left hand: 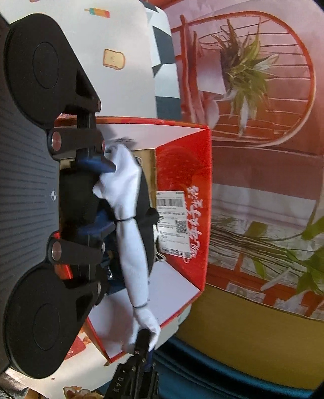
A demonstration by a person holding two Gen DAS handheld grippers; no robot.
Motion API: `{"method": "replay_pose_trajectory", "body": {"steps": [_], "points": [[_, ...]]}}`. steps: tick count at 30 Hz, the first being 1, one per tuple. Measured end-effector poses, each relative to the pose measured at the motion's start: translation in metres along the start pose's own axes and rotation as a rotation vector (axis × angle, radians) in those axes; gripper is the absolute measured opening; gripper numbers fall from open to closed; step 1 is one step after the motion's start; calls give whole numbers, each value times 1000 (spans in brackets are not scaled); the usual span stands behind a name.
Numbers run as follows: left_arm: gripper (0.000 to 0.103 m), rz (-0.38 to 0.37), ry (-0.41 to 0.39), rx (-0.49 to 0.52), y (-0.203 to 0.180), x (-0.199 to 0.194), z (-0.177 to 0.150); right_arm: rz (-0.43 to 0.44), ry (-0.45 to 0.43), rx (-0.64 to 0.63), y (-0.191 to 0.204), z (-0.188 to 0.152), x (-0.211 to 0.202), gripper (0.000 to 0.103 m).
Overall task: Organize soft objects
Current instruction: 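Carry the white socks over the box and open the right gripper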
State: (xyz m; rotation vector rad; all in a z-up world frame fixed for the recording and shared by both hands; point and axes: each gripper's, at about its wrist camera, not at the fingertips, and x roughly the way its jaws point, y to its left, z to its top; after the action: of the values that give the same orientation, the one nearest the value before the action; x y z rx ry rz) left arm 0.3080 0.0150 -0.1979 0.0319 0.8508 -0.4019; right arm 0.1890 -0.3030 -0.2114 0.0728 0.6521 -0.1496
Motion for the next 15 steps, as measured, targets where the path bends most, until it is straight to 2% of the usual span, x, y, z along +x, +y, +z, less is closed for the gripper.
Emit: {"method": "replay_pose_trajectory", "body": {"steps": [8, 15], "points": [[47, 14, -35, -3, -1, -5, 3, 6, 28, -38, 6, 3, 4, 11], [47, 22, -56, -16, -4, -8, 4, 44, 94, -90, 34, 3, 26, 11]]}}
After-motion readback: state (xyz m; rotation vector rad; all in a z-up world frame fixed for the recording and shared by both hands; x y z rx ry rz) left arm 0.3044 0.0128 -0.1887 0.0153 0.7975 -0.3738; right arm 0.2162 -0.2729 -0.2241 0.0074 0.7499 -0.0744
